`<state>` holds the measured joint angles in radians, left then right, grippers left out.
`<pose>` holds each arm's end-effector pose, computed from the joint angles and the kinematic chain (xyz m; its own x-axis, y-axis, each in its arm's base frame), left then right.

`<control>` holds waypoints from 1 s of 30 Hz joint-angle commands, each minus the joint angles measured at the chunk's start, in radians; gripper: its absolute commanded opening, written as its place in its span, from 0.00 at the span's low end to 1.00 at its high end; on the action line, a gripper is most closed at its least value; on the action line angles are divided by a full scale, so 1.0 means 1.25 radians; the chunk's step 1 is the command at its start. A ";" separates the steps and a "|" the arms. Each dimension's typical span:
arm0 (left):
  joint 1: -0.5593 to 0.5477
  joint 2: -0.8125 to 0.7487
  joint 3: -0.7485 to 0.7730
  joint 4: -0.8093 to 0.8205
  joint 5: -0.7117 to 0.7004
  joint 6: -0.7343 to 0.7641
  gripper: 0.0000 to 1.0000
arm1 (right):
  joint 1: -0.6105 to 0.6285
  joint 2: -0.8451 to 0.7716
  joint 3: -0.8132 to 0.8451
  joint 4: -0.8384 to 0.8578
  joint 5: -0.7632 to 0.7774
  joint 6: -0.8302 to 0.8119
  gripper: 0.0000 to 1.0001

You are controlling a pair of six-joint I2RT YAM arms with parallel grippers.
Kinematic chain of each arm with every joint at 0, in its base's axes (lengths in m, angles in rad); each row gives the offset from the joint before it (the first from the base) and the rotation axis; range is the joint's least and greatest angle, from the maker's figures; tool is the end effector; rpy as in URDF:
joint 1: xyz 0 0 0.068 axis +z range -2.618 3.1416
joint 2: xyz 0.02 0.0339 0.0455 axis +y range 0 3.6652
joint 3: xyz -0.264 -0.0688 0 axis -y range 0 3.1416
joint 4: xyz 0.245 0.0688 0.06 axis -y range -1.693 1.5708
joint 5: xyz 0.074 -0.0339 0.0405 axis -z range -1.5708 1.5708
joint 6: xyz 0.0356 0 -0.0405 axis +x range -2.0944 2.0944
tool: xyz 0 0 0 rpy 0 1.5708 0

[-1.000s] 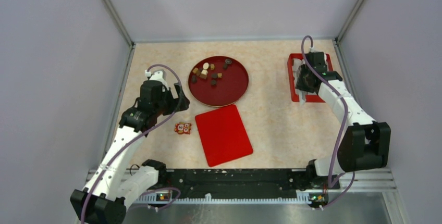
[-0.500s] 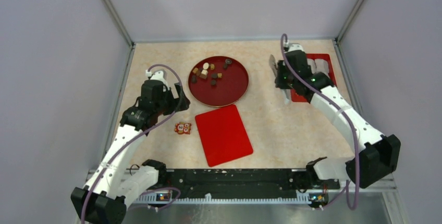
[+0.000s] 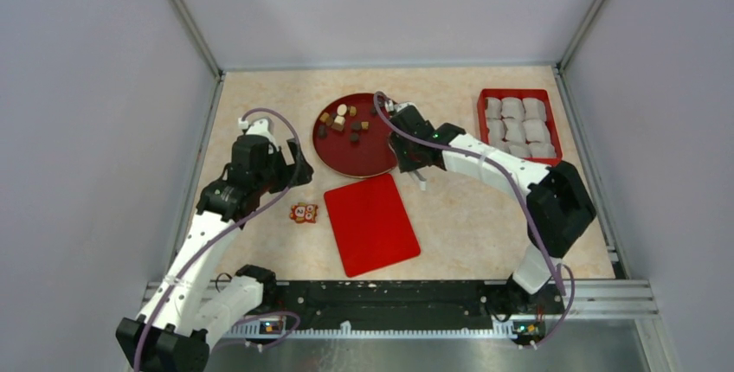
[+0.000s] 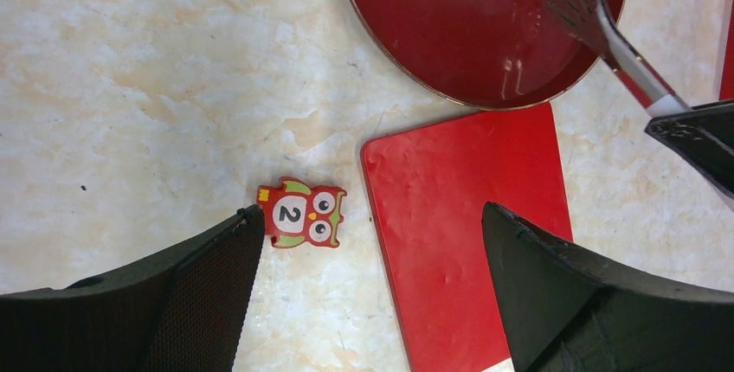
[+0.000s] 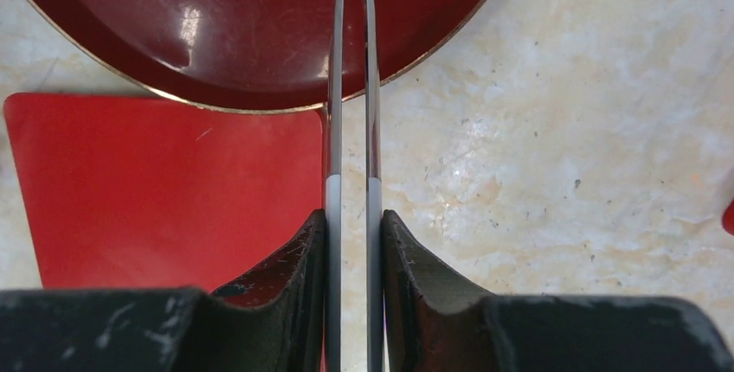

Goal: Pack the chocolate

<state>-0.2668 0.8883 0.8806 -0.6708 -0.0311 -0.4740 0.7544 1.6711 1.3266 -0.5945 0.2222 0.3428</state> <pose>0.1780 -0.0475 0.3077 -0.6483 -0.2958 -0.7016 -0.0627 0.9391 -0.3380 0.2688 0.2419 0.2622 -0.7465 -0.2516 -0.6160 -0.3422 0.9391 0.0310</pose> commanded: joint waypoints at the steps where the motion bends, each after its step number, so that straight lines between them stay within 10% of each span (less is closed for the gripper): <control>1: 0.005 -0.023 0.015 -0.007 -0.020 -0.005 0.99 | 0.011 0.028 0.068 0.058 -0.005 0.004 0.25; 30: 0.005 -0.021 0.012 -0.010 -0.043 0.006 0.99 | 0.044 0.233 0.252 0.023 0.050 -0.019 0.32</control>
<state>-0.2668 0.8730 0.8806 -0.6910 -0.0692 -0.4732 0.7971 1.9373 1.5684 -0.5762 0.2527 0.3248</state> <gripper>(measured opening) 0.987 0.319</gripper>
